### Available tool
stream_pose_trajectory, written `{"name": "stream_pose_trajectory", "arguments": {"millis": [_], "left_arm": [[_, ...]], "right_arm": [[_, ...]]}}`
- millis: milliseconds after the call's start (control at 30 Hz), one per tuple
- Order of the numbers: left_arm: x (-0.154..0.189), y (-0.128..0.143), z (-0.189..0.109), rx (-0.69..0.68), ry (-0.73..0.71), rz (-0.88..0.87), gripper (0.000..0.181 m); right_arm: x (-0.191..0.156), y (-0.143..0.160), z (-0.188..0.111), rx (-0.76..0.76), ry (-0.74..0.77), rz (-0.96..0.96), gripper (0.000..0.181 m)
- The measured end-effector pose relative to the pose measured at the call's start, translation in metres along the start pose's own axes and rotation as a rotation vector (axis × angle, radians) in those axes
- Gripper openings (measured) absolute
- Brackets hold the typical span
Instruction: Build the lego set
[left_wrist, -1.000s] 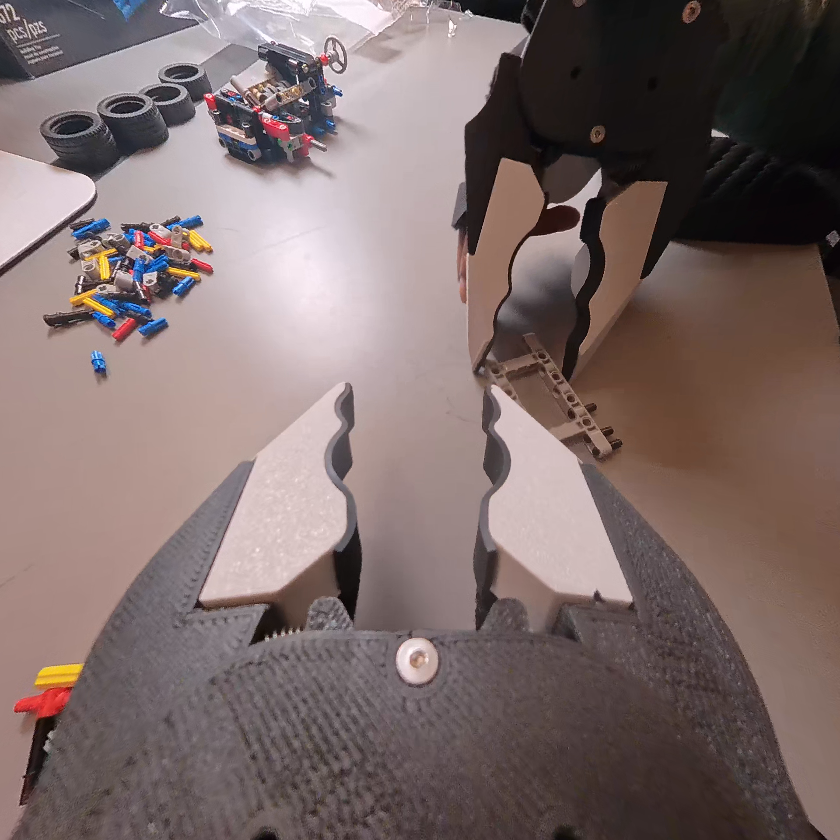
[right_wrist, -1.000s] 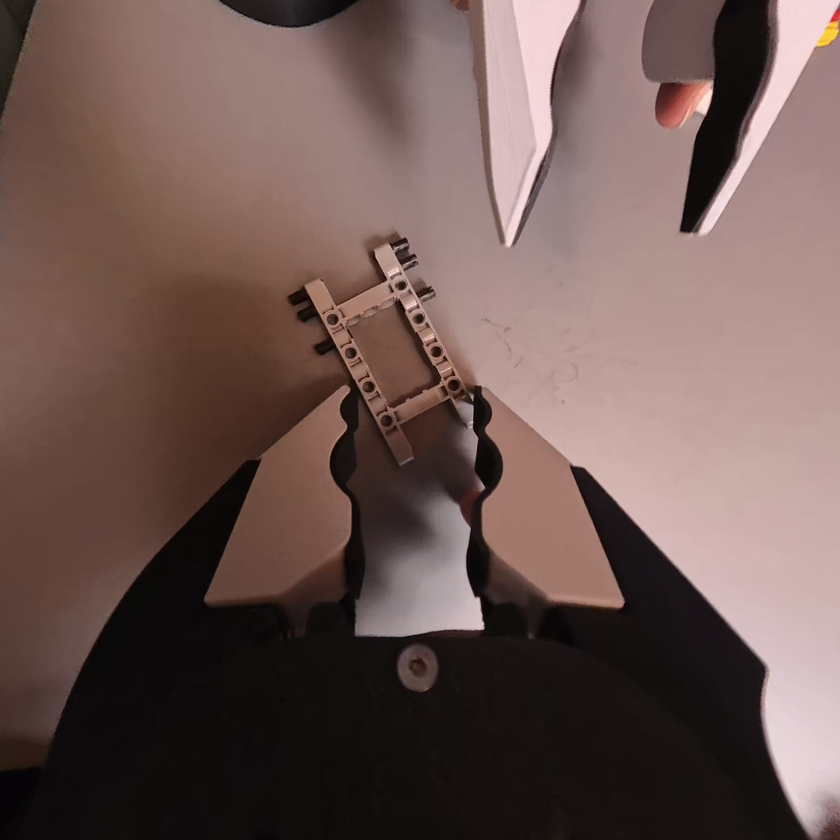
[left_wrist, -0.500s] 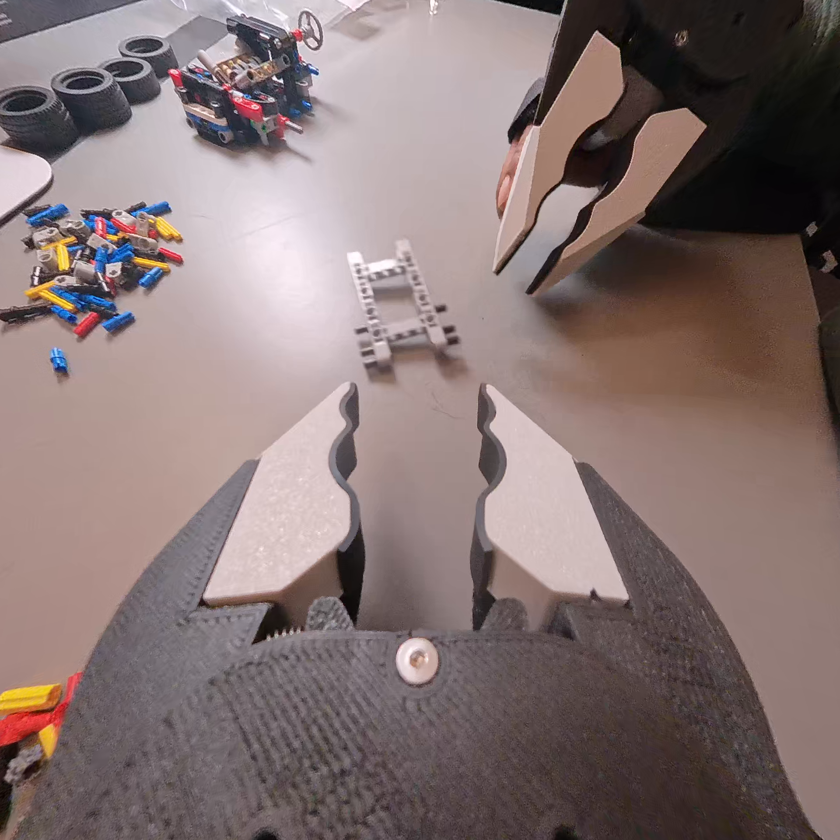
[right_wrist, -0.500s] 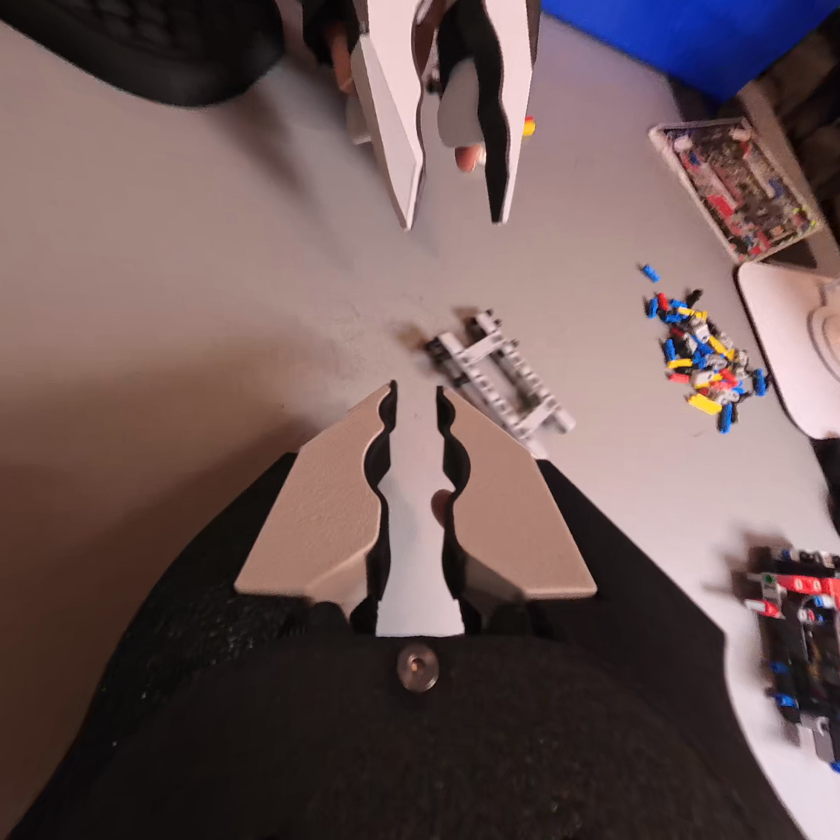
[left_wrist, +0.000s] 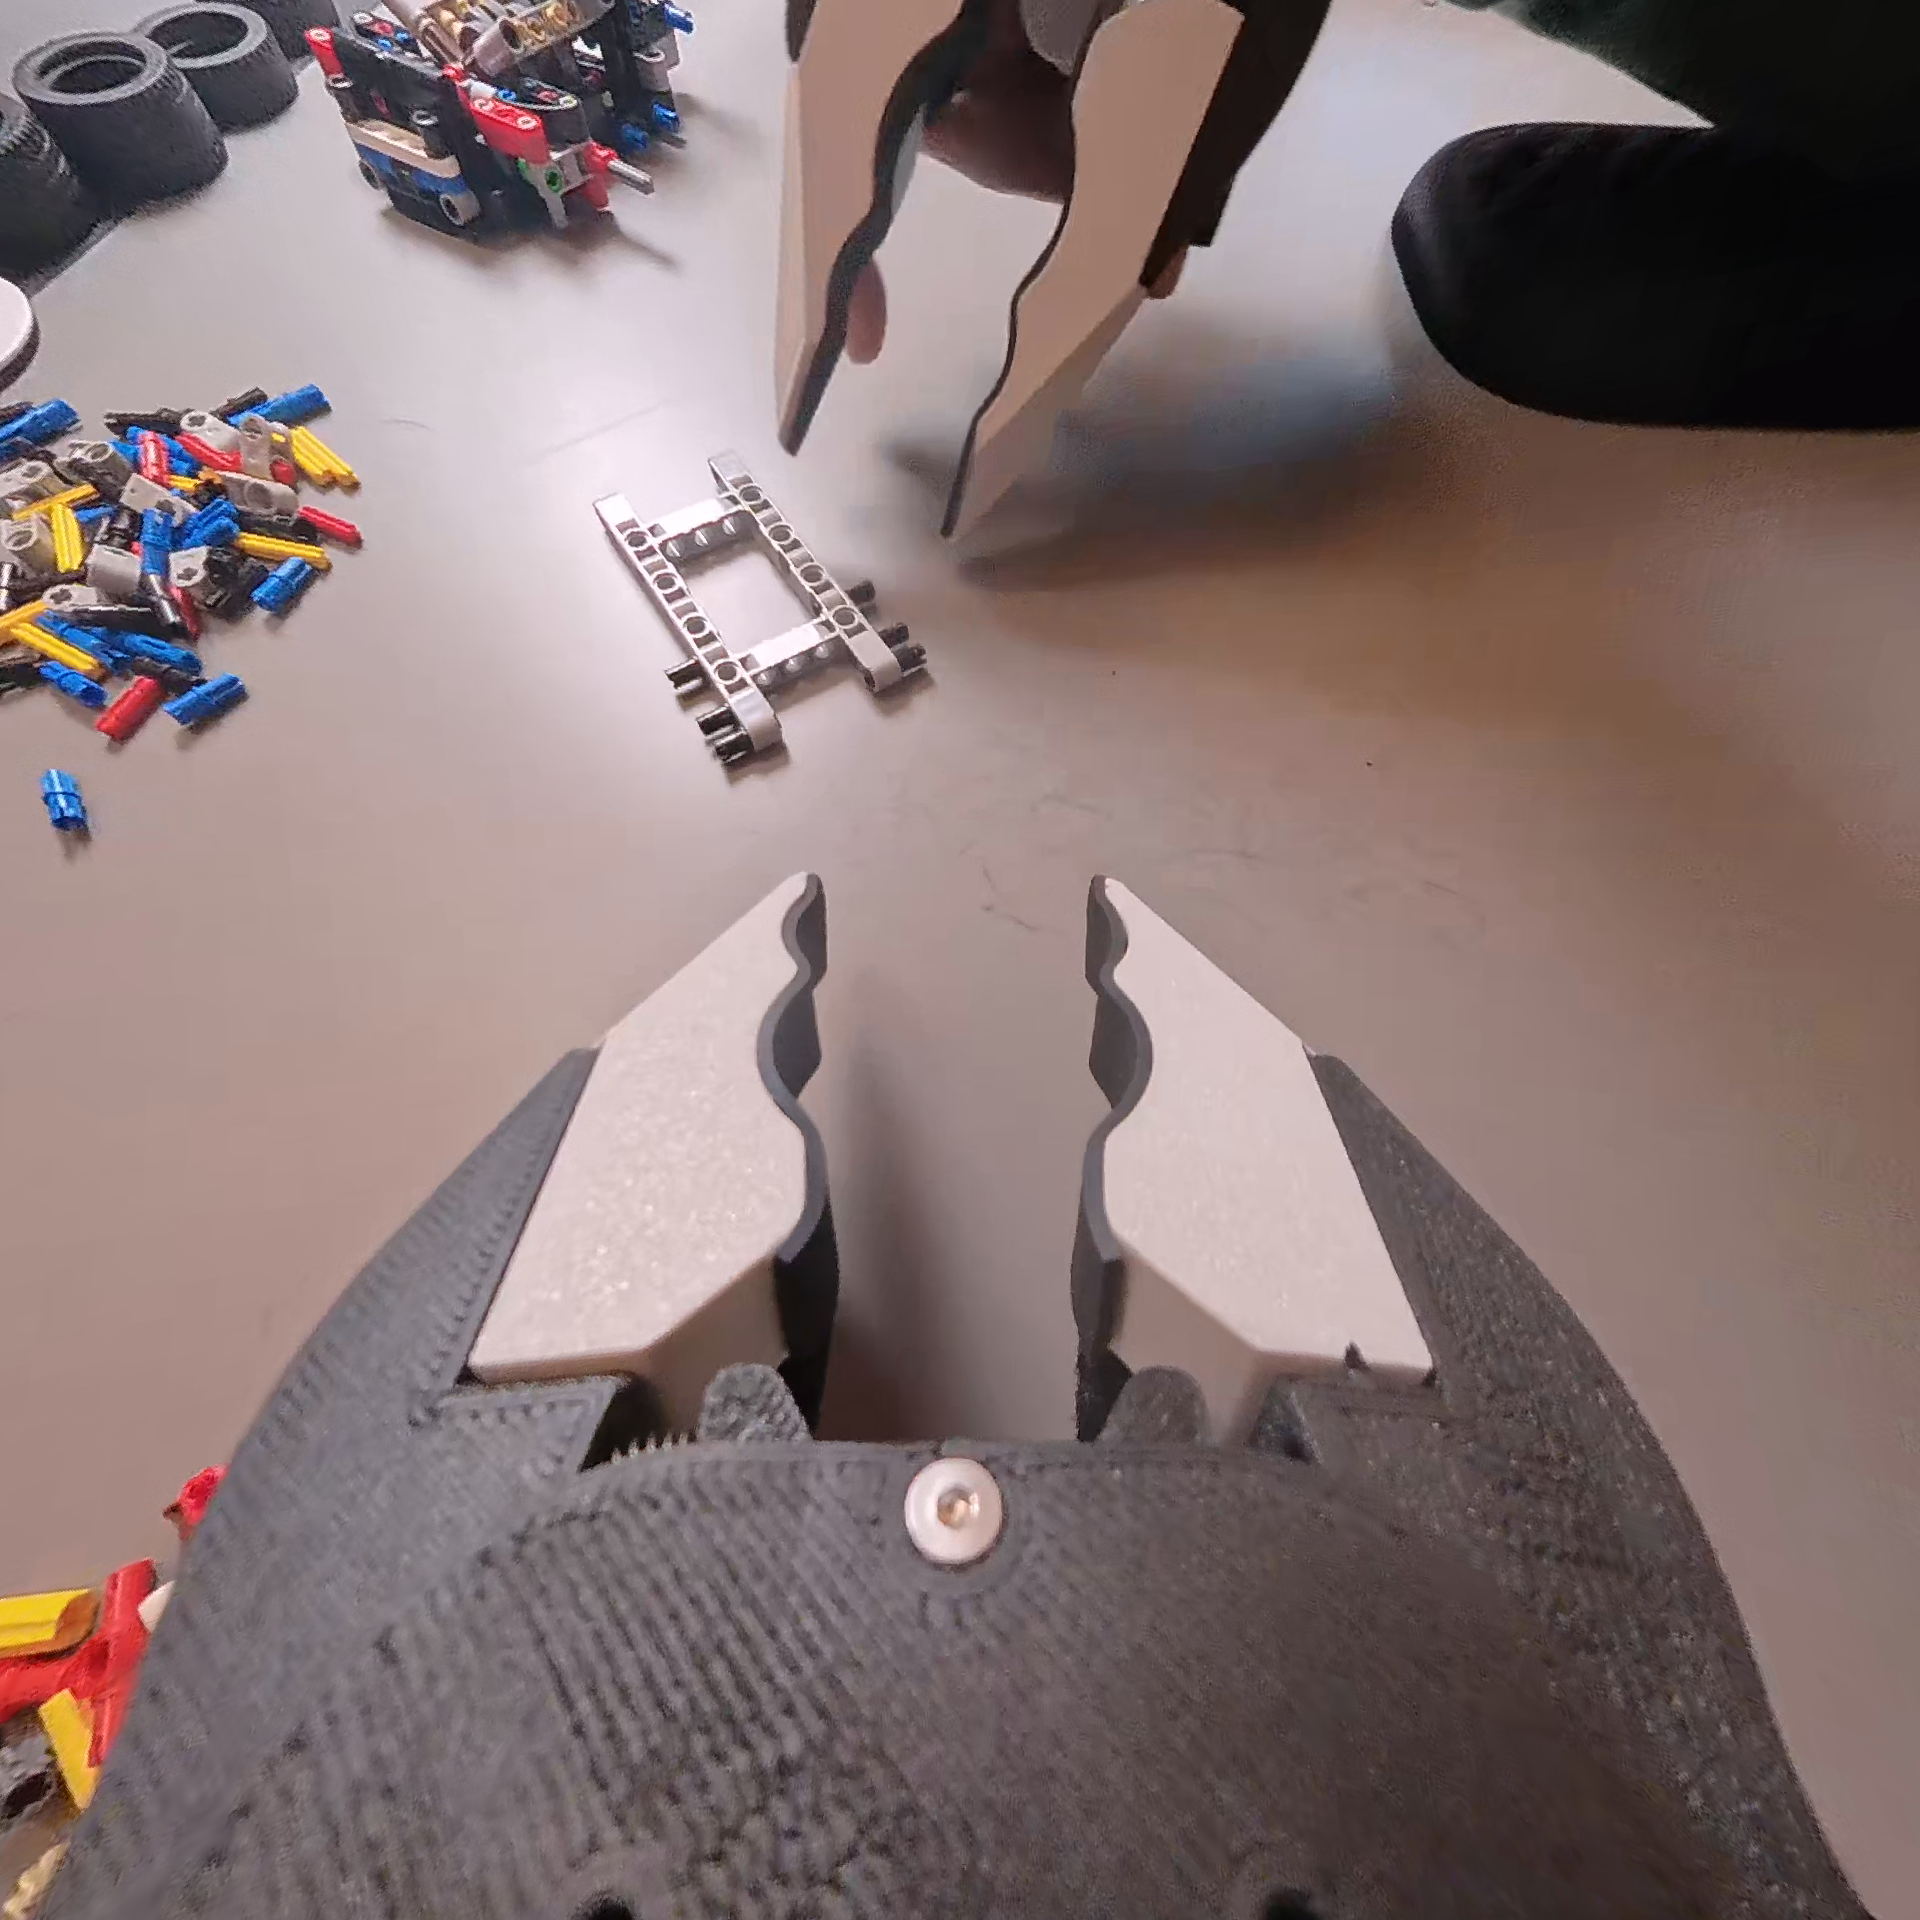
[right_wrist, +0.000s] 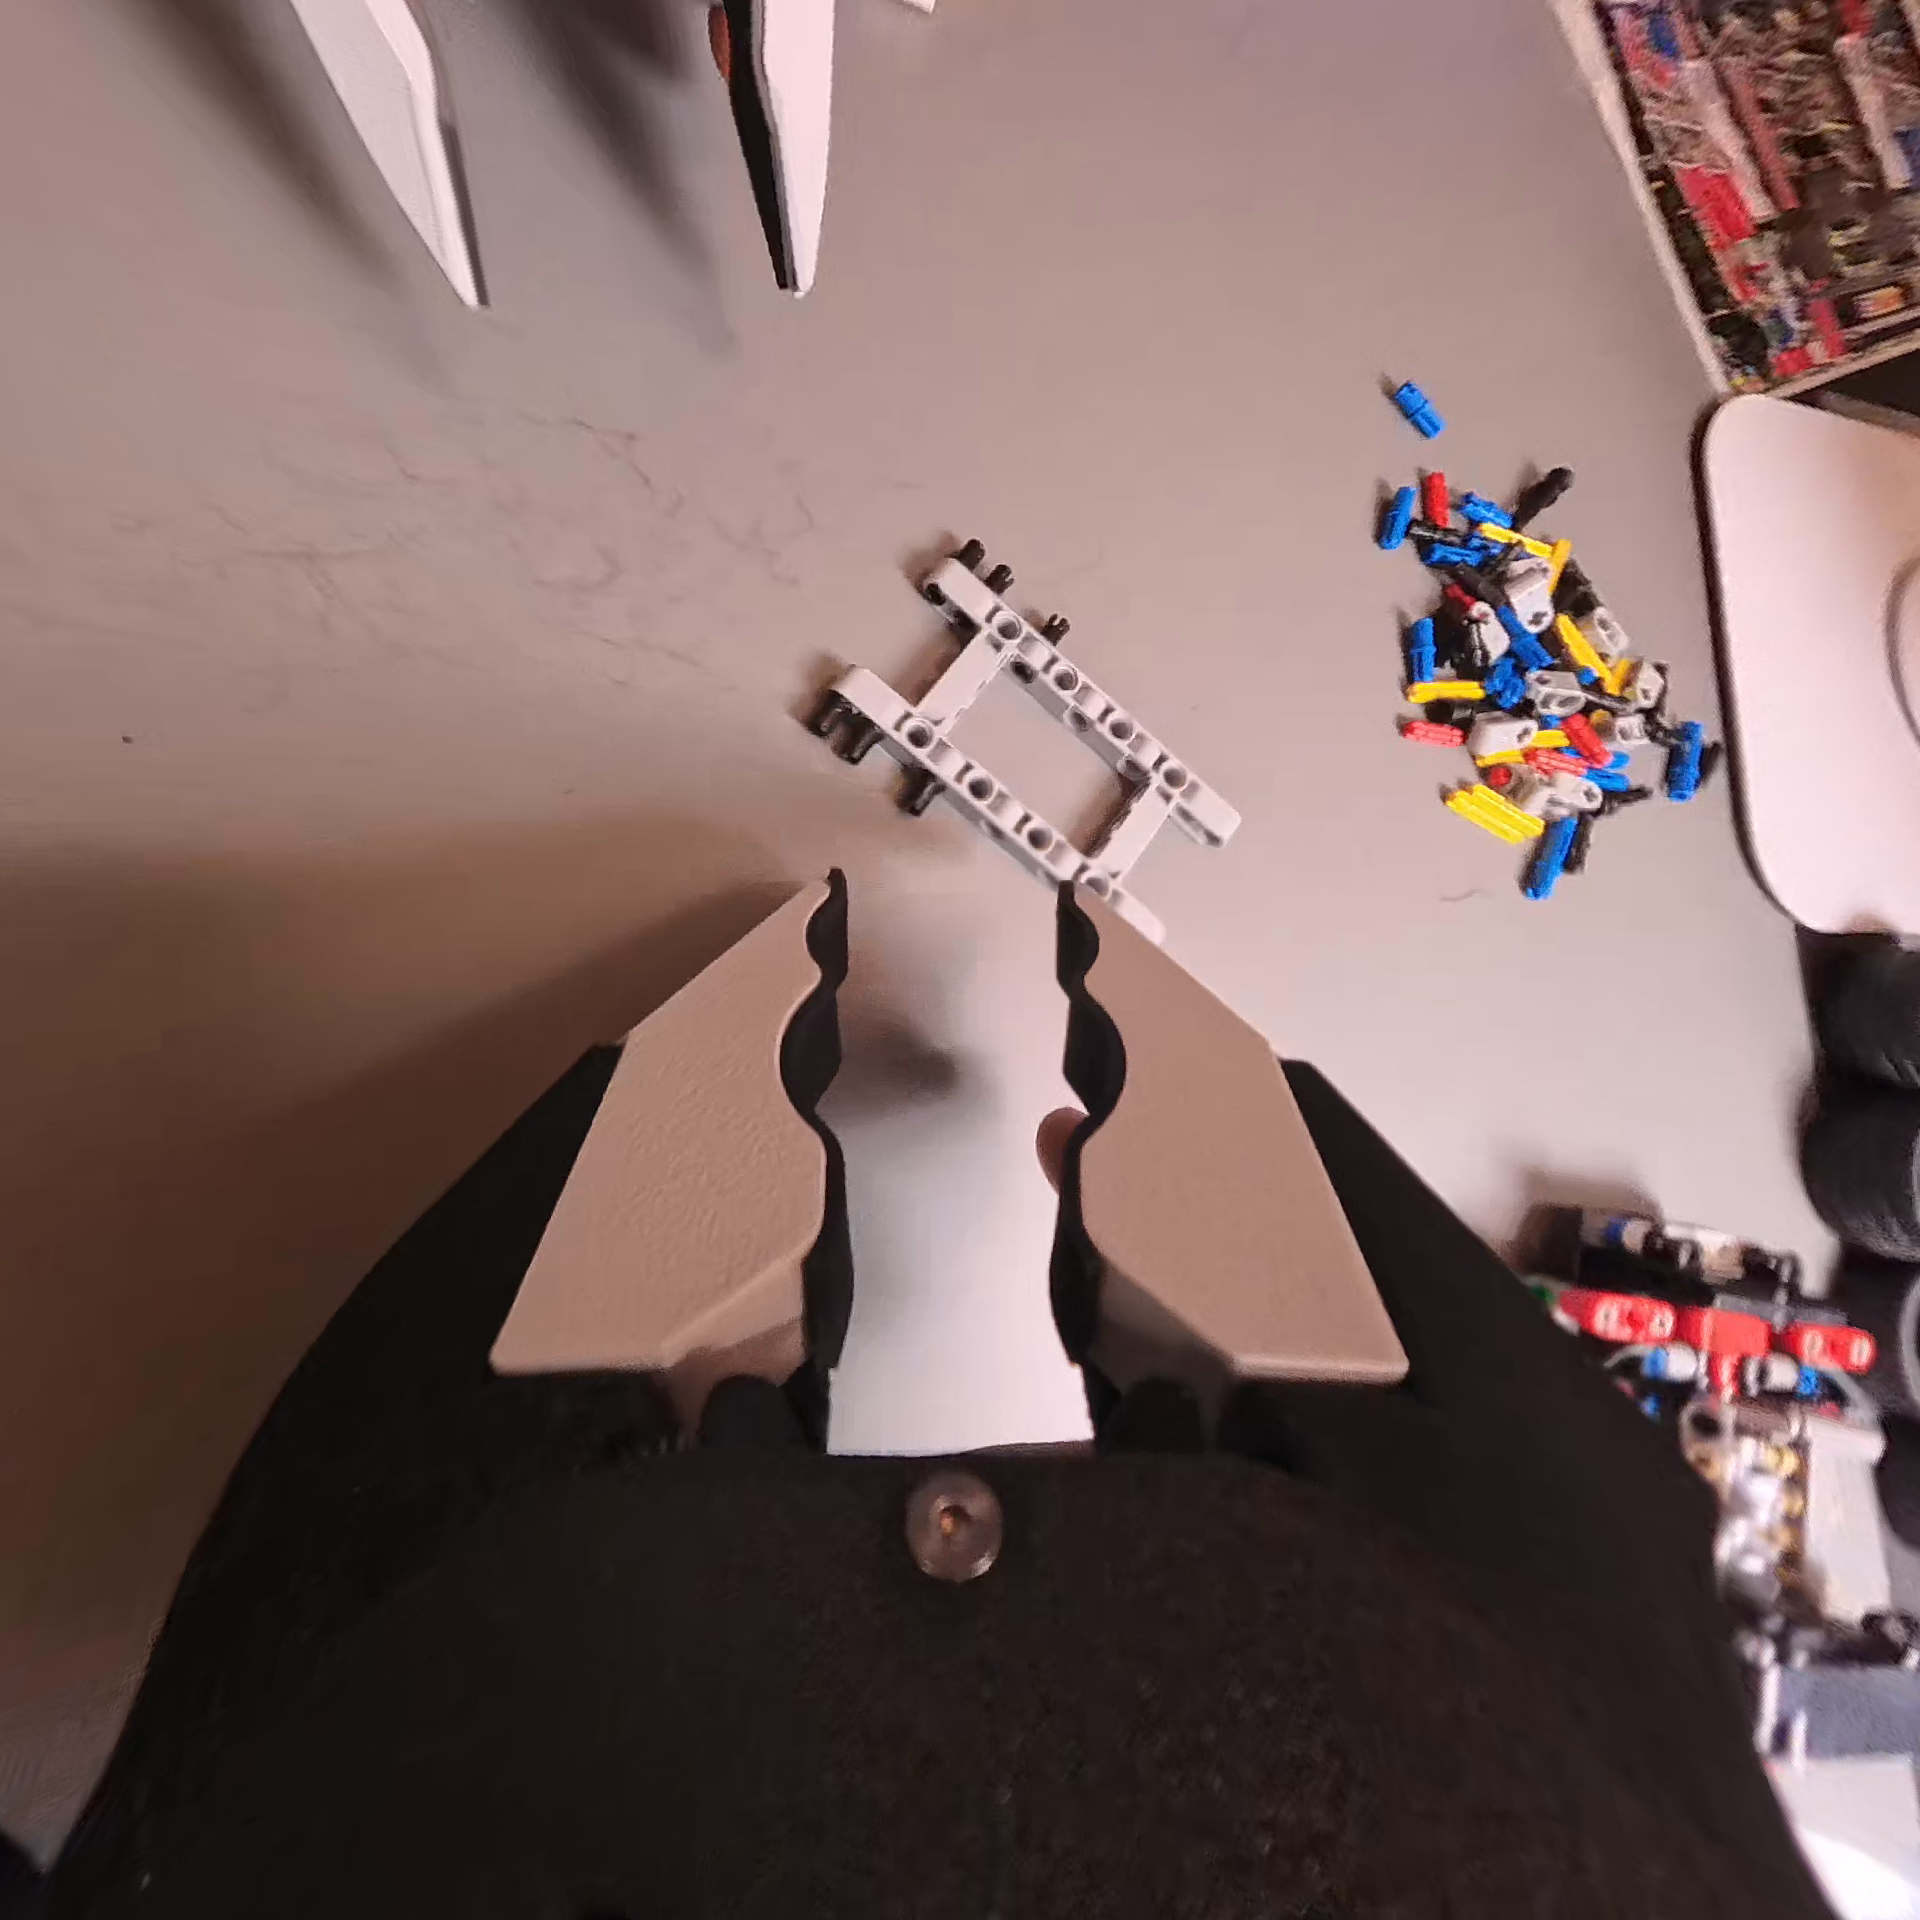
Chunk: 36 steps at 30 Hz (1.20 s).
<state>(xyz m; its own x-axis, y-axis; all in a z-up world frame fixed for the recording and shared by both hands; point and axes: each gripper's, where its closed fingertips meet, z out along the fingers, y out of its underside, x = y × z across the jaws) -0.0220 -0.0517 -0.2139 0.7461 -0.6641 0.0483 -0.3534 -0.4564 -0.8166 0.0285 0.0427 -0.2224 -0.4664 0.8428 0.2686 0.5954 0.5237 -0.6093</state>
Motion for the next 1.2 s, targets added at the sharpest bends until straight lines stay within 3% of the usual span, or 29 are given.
{"name": "stream_pose_trajectory", "arguments": {"millis": [33,333,467,567,767,967,1067,1200], "left_arm": [[-0.001,0.0,0.0,0.004,0.0,-0.008,0.049],[0.0,0.007,0.005,-0.012,0.031,-0.028,0.049],[0.0,0.006,0.004,-0.007,0.029,-0.022,0.048],[0.0,0.001,0.001,0.023,0.025,-0.007,0.048],[0.022,-0.029,-0.007,0.176,0.061,0.124,0.046],[0.057,-0.051,-0.013,0.286,0.047,0.342,0.034],[0.075,-0.055,-0.013,0.318,0.133,0.317,0.011],[0.079,-0.061,-0.016,0.329,0.275,0.098,0.007]], "right_arm": [[0.003,-0.001,0.004,-0.012,-0.024,-0.025,0.039],[0.006,-0.005,0.023,-0.166,-0.203,-0.179,0.018],[-0.009,-0.011,0.023,-0.133,-0.212,-0.141,0.008],[-0.034,-0.029,0.013,-0.01,-0.286,0.009,0.005],[-0.079,-0.08,-0.029,0.304,-0.635,0.422,0.005],[-0.105,-0.101,-0.047,0.41,-0.904,0.639,0.006],[-0.112,-0.106,-0.05,0.434,-0.961,0.677,0.005],[-0.112,-0.113,-0.058,0.507,-0.939,0.673,0.004]]}}
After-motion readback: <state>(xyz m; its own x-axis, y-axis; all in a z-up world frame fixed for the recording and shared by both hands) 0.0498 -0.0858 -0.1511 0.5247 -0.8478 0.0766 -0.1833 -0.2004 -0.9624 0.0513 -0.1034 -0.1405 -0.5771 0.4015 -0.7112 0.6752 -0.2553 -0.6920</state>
